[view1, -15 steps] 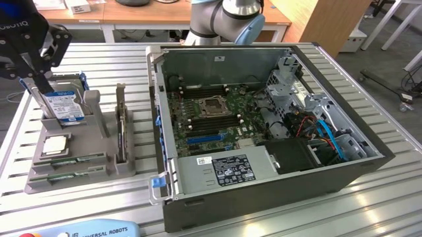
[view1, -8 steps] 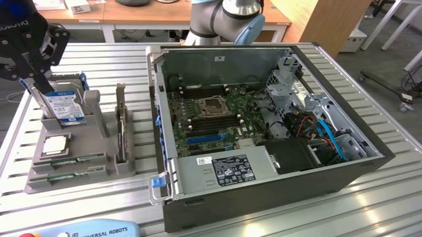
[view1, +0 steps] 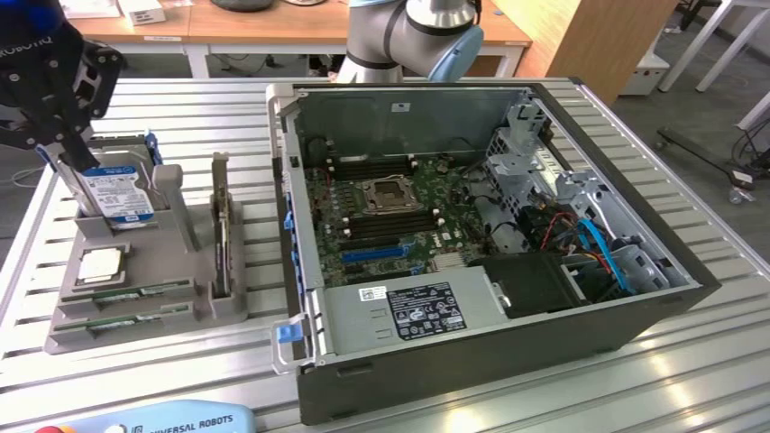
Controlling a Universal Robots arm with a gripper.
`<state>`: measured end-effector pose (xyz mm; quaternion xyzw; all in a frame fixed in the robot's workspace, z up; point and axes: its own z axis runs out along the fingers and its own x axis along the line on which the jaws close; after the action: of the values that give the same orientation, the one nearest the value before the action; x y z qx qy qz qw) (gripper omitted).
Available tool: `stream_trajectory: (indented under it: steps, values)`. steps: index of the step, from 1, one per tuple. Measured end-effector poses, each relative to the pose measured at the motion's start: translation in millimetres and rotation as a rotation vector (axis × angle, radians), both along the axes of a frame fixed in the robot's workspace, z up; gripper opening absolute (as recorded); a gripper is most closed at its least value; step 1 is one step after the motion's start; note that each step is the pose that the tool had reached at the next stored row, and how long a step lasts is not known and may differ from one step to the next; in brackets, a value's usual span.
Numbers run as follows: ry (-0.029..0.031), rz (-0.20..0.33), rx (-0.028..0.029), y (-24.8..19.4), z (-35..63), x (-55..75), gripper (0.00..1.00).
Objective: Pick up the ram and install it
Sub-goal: 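Pick up the ram and move it above insertion slot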
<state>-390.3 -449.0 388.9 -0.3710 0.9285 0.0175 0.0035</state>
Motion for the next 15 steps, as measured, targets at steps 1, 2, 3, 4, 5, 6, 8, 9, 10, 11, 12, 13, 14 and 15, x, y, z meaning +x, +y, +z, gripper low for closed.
stream_trajectory:
  steps: [1,2,3,4,5,6,8,9,10,11,12,13,14,15]
  values:
    - [0.0000,0.018,-0.0002,0.0,0.0,0.0,0.10]
    - [0.0000,0.037,-0.0003,0.0,0.0,0.0,0.10]
    - [0.0000,0.056,-0.0005,0.0,-0.1,0.0,0.10]
    - [0.0000,0.074,-0.0006,0.0,-0.1,0.0,0.10]
    - [0.0000,0.091,-0.0007,0.0,-0.1,0.0,0.10]
    - [0.0000,0.110,-0.0008,0.0,-0.2,0.0,0.10]
    - [0.0000,0.145,-0.0012,0.0,-0.2,0.0,0.10]
    - [0.0000,0.164,-0.0013,0.0,-0.3,0.0,0.10]
    - [0.0000,0.182,-0.0014,0.0,-0.3,0.0,0.10]
    - [0.0000,0.200,-0.0015,0.0,-0.3,0.0,0.10]
    - [0.0000,0.219,-0.0016,0.0,-0.3,0.0,0.10]
    - [0.0000,0.237,-0.0017,0.0,-0.4,0.0,0.10]
    - [-0.0001,0.255,-0.0017,0.0,-0.4,0.0,0.10]
    - [-0.0001,0.273,-0.0018,0.0,-0.4,0.0,0.10]
